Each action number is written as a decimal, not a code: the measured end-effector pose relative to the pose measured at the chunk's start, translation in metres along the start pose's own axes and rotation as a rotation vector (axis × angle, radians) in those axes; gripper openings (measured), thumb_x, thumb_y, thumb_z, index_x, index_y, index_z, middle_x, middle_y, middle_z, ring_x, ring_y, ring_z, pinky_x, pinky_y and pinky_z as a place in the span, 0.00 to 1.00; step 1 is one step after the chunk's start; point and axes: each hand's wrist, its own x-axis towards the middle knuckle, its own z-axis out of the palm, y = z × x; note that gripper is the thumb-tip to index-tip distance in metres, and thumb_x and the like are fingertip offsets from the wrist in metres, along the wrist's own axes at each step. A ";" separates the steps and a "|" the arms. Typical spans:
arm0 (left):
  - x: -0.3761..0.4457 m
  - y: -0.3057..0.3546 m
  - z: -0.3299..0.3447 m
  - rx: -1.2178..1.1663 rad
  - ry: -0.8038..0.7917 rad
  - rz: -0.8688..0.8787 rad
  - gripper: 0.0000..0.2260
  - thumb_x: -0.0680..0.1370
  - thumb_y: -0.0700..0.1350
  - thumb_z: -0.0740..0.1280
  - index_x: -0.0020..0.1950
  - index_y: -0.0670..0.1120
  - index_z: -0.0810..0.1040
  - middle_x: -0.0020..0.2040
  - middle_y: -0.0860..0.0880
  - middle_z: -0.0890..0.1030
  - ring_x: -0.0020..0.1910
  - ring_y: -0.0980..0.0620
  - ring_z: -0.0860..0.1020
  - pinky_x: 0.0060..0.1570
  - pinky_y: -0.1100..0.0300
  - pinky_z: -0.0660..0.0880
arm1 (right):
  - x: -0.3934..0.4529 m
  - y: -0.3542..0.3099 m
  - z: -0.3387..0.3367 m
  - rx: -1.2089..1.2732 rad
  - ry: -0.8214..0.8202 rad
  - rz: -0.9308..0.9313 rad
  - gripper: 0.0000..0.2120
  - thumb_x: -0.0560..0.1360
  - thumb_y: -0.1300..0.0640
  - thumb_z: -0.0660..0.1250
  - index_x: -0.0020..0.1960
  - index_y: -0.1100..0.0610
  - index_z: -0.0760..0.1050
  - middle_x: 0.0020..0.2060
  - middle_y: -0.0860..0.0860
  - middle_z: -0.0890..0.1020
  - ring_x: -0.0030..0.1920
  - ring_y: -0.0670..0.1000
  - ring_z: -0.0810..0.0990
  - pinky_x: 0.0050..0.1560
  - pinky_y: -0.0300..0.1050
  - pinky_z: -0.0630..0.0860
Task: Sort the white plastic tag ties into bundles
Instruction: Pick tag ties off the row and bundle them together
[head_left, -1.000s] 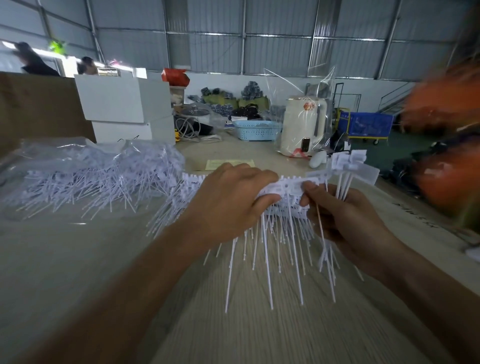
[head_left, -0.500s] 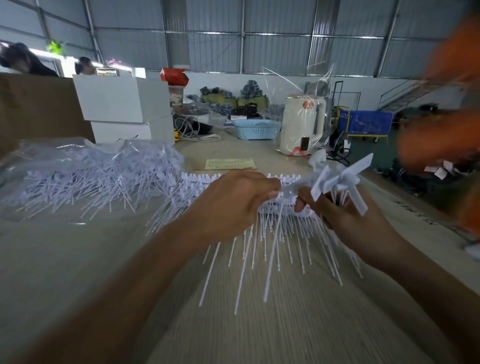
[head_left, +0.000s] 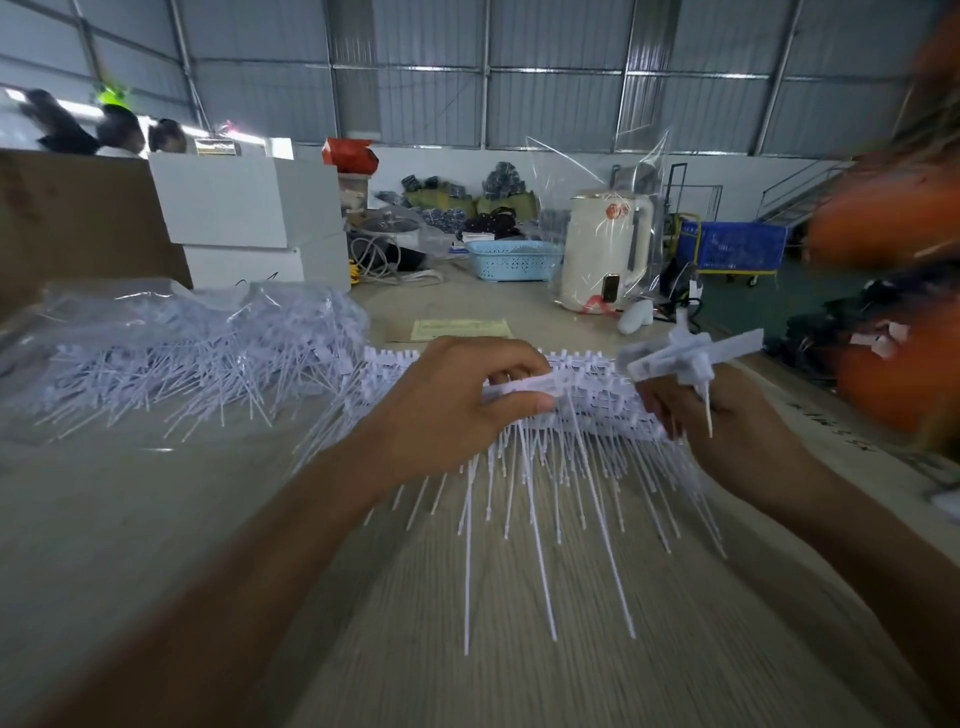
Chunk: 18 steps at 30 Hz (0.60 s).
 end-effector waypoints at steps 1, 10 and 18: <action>0.000 0.003 0.001 -0.001 -0.006 0.008 0.09 0.76 0.51 0.73 0.53 0.49 0.84 0.48 0.57 0.85 0.45 0.61 0.80 0.46 0.64 0.75 | -0.001 -0.002 0.003 0.064 -0.037 0.007 0.18 0.82 0.67 0.57 0.36 0.55 0.74 0.31 0.48 0.77 0.31 0.41 0.73 0.38 0.33 0.73; 0.000 0.019 0.014 0.066 0.076 0.132 0.08 0.77 0.46 0.72 0.54 0.44 0.85 0.46 0.49 0.83 0.44 0.49 0.80 0.45 0.48 0.76 | -0.007 -0.017 0.015 0.325 -0.110 0.061 0.16 0.78 0.43 0.62 0.35 0.47 0.80 0.23 0.45 0.70 0.24 0.41 0.64 0.26 0.32 0.63; -0.001 0.019 0.013 0.049 0.043 0.069 0.14 0.76 0.51 0.73 0.59 0.47 0.83 0.52 0.52 0.83 0.50 0.52 0.79 0.51 0.50 0.75 | -0.006 -0.016 0.017 0.504 -0.149 0.239 0.15 0.73 0.47 0.67 0.37 0.58 0.77 0.24 0.47 0.64 0.24 0.46 0.58 0.24 0.38 0.57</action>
